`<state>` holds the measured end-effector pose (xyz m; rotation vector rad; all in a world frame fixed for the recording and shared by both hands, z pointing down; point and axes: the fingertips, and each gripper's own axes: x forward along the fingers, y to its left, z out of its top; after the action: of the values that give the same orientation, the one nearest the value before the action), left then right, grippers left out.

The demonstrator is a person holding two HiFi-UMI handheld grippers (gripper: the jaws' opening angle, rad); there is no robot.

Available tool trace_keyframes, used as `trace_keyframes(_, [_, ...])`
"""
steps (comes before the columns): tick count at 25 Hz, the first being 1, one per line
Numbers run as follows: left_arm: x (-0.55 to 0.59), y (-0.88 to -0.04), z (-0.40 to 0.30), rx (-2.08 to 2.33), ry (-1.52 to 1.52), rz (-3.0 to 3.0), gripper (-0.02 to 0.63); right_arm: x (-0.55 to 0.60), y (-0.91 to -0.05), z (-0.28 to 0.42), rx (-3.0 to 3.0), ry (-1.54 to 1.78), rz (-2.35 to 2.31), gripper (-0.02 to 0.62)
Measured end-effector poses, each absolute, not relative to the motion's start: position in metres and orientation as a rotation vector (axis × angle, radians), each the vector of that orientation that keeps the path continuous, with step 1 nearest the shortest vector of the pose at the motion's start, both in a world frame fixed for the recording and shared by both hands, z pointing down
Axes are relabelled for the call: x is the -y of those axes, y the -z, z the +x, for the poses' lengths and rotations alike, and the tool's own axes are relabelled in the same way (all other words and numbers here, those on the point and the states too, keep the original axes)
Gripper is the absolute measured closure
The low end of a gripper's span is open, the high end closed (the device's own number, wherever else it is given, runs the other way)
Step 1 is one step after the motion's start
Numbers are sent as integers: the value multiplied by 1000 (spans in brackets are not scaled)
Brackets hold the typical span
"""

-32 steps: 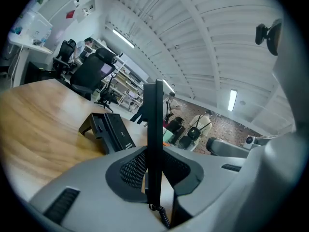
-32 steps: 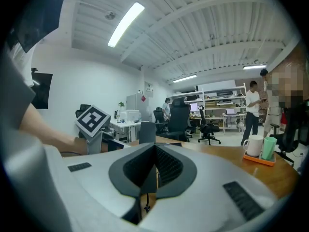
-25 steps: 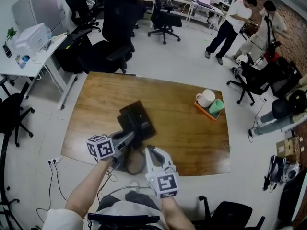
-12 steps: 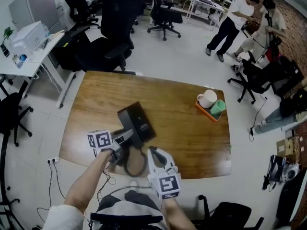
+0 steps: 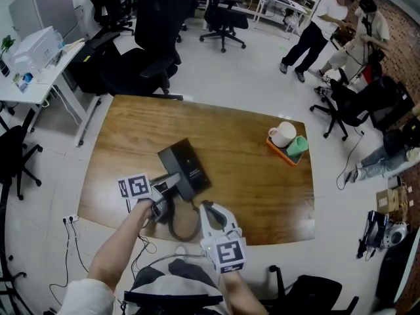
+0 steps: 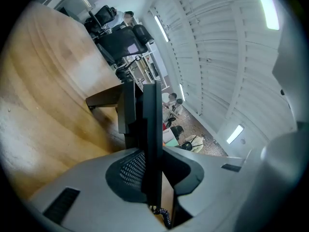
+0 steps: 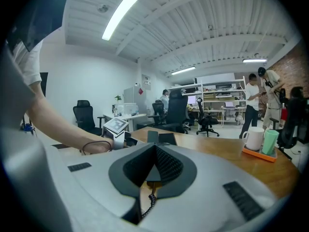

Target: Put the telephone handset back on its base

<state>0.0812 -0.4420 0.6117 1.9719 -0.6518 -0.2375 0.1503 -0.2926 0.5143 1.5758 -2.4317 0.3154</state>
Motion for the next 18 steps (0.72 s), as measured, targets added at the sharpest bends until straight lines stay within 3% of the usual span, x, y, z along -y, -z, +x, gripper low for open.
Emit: trace_keyframes(18, [439, -611, 85, 755, 6, 2073, 505, 289, -521, 142, 2443, -337, 1541, 591])
